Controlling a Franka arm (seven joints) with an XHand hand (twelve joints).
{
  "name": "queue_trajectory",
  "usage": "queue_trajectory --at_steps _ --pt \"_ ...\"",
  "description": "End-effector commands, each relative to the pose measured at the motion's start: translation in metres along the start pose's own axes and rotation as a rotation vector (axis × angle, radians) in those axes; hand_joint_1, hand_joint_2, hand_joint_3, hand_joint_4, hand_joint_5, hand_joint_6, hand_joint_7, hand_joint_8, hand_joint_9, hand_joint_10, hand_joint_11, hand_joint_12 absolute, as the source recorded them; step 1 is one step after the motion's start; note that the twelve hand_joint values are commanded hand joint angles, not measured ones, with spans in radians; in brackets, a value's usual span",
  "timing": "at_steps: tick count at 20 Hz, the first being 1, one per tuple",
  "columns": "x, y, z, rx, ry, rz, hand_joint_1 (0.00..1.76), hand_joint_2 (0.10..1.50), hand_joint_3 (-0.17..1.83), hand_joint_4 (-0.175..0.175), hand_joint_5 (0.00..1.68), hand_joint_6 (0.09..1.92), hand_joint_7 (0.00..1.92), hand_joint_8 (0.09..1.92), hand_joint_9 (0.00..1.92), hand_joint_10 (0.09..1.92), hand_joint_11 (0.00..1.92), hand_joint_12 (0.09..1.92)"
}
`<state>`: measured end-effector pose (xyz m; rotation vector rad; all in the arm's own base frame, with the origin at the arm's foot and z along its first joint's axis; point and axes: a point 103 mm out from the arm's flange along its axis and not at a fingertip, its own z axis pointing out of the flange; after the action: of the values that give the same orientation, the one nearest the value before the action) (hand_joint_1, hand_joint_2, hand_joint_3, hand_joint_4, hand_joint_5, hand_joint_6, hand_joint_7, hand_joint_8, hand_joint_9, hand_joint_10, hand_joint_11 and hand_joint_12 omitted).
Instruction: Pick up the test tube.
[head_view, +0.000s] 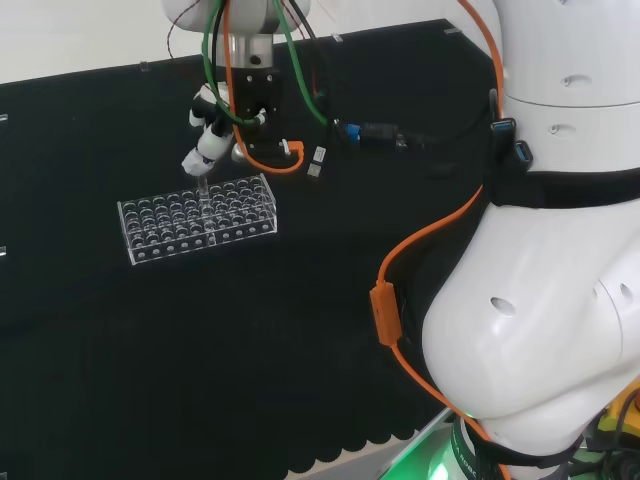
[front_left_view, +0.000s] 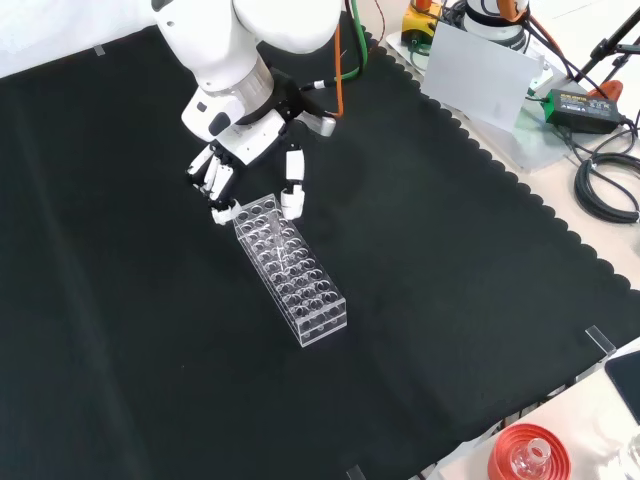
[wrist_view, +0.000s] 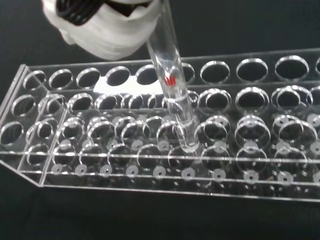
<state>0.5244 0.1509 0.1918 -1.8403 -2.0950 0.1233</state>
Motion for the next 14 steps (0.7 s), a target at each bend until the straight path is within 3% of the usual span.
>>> queue_trajectory --at_steps 1,14 --pt "-0.005 -0.007 0.007 0.014 0.018 0.005 1.0 0.69 0.62 -0.089 0.41 0.82 0.72 0.8 0.54 0.88 0.08 1.58" --pt "0.008 -0.01 0.019 0.032 0.023 -0.026 1.07 0.66 0.67 -0.104 0.56 0.88 0.85 0.76 0.64 0.83 0.14 1.56"
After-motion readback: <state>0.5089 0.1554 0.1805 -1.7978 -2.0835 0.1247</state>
